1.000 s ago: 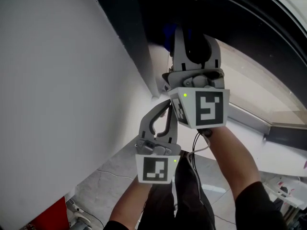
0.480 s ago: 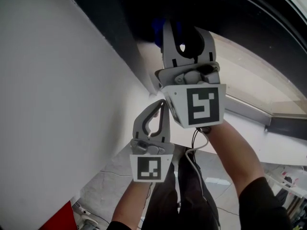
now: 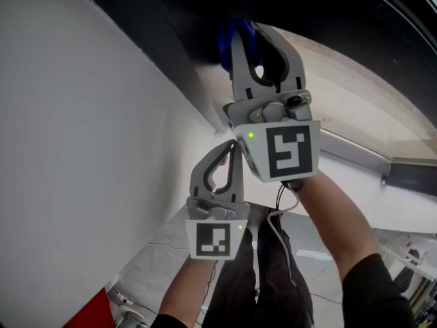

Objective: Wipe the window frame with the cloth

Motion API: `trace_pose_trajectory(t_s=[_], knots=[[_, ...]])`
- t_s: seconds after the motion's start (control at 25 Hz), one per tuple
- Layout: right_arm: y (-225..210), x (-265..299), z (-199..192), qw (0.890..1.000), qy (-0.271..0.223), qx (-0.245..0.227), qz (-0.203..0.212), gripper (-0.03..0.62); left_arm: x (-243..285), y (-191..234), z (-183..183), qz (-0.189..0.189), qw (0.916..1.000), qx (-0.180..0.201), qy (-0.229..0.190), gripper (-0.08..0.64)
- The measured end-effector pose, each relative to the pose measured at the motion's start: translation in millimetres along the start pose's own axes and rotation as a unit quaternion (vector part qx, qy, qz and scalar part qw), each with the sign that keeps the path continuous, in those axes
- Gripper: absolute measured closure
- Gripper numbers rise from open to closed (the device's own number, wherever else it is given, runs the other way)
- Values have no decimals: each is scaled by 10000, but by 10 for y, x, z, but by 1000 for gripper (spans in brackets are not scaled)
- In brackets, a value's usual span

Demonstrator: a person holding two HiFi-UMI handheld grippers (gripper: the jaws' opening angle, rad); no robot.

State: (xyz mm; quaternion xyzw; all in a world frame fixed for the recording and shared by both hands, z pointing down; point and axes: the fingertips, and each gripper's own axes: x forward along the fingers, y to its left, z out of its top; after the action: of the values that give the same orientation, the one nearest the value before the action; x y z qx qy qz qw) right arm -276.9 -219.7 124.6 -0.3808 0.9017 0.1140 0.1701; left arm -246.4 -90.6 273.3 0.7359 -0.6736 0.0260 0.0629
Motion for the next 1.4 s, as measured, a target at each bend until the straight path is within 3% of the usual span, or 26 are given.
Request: trace_pose_trajectory(t_s=[0.52,0.64,0.68,0.76,0.84,1.04,1.2,1.4], knots=[[5,-69,-203,9999,113,-32,44,569,67,-1,-63,-60,10000,-7,38,555],[5,-100,-268,9999,148,-40,48,569,68,-24,-143,-309,9975,555,297,555],[7,-103,-278,9999,147,-48,51,569,71,-17,-148,-314,9974,573,309,555],[10,-94,-270,9999,150,-57,61,569,79,21,-84,-119,9997,146,134,555],[8,-65,-219,9998,149,-68,76,569,78,38,11,-32,10000,-4,41,555],[4,-24,-125,9998,89,-145,119,569,66,-21,10,-298,9971,666,198,555],[28,-81,-263,9993,184,-163,272,569,151,7,-185,-1,9997,242,-26,555],[98,-240,-502,9991,42,-161,377,569,101,6,-565,266,9995,71,-150,555]])
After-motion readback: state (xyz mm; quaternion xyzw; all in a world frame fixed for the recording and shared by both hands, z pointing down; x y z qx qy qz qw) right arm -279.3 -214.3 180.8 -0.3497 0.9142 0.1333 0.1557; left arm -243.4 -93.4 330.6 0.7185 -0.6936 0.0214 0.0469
